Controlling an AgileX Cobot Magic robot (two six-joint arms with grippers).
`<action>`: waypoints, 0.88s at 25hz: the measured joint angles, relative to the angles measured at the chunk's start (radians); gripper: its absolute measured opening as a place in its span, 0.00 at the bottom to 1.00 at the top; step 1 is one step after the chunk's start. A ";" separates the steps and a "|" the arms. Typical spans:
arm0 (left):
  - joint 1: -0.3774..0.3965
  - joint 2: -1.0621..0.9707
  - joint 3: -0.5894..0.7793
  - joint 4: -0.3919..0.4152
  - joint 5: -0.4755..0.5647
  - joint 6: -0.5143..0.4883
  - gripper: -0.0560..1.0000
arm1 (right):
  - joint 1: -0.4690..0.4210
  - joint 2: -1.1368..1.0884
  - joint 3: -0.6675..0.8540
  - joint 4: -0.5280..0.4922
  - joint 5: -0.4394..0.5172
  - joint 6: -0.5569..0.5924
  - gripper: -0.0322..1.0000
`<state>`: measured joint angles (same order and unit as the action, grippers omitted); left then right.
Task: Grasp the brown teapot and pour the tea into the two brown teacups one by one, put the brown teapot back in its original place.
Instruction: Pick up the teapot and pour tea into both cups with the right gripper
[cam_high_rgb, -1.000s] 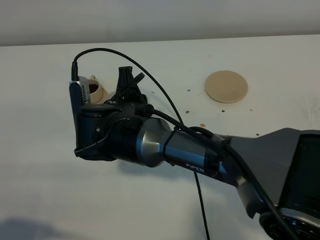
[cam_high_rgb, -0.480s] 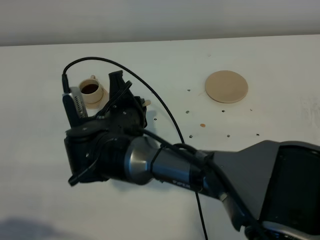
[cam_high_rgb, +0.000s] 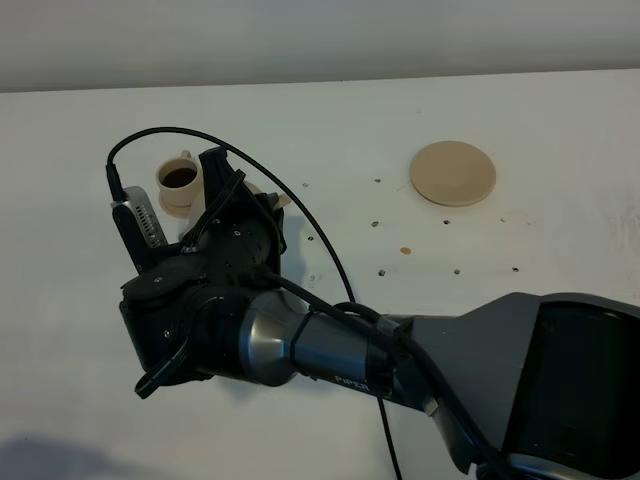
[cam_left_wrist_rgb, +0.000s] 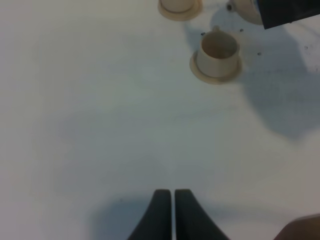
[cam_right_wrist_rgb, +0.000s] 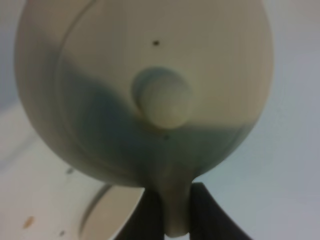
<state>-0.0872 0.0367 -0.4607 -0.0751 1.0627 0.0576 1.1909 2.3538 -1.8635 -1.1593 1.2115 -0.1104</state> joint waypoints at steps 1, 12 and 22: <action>0.000 0.000 0.000 0.000 0.000 0.000 0.04 | 0.000 0.003 0.000 -0.003 0.000 -0.003 0.14; 0.000 0.000 0.000 0.000 0.000 0.000 0.04 | 0.012 0.011 0.000 -0.075 0.000 -0.012 0.14; 0.000 0.000 0.000 0.000 0.000 0.000 0.04 | 0.040 0.045 0.000 -0.105 -0.002 -0.030 0.14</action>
<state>-0.0872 0.0367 -0.4607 -0.0751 1.0627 0.0576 1.2312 2.3983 -1.8635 -1.2641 1.2096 -0.1404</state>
